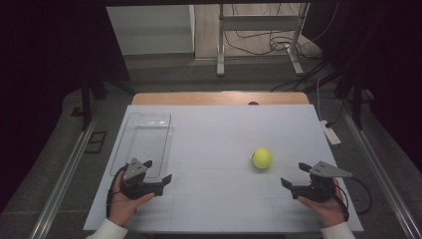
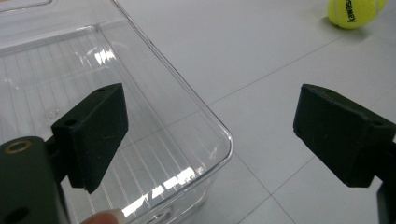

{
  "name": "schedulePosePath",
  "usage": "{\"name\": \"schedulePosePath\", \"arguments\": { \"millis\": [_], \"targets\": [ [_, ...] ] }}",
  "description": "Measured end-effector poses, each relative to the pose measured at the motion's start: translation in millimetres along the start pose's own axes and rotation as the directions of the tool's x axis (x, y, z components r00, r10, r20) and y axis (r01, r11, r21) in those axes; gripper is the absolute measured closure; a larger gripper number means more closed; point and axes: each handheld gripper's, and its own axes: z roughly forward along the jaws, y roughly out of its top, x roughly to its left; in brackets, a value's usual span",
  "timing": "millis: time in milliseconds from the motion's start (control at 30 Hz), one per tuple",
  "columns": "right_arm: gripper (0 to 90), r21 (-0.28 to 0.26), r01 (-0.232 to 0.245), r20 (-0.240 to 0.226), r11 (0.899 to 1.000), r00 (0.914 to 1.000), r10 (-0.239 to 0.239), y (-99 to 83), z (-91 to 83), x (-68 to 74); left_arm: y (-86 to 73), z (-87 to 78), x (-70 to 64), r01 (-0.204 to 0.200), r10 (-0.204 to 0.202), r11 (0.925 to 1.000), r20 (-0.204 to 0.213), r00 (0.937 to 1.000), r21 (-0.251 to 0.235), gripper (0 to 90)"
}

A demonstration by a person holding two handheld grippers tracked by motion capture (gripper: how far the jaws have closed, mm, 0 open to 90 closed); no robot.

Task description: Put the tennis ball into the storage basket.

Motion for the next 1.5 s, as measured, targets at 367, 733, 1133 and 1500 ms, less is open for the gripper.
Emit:
{"name": "schedulePosePath", "arguments": {
  "millis": [367, 733, 1133, 1500],
  "targets": [
    [10.9, -0.008, 0.002, -0.01, 1.0, 0.9999, -0.002, 0.4, 1.2, -0.9, 0.0, -0.7, -0.8, 0.013, -0.013, 0.9999, -0.007, 0.9999, 0.001, 11.4],
    [11.6, -0.004, 0.015, -0.022, 1.0, 0.9996, -0.015, 2.5, 3.1, 3.5, -0.8, -2.5, -2.6, 0.004, -0.004, 1.0, 0.004, 1.0, -0.002, 11.5],
    [11.8, 0.004, 0.018, -0.033, 1.0, 0.9993, -0.018, 2.2, 6.9, 2.5, -0.7, -2.8, -3.6, 0.006, -0.006, 1.0, 0.004, 1.0, -0.002, 11.6],
    [11.8, 0.006, 0.016, -0.031, 1.0, 0.9994, -0.016, 1.9, 7.0, 2.3, 1.2, -4.6, -4.8, 0.004, -0.004, 0.9999, 0.004, 1.0, -0.01, 11.6]
  ]
}}
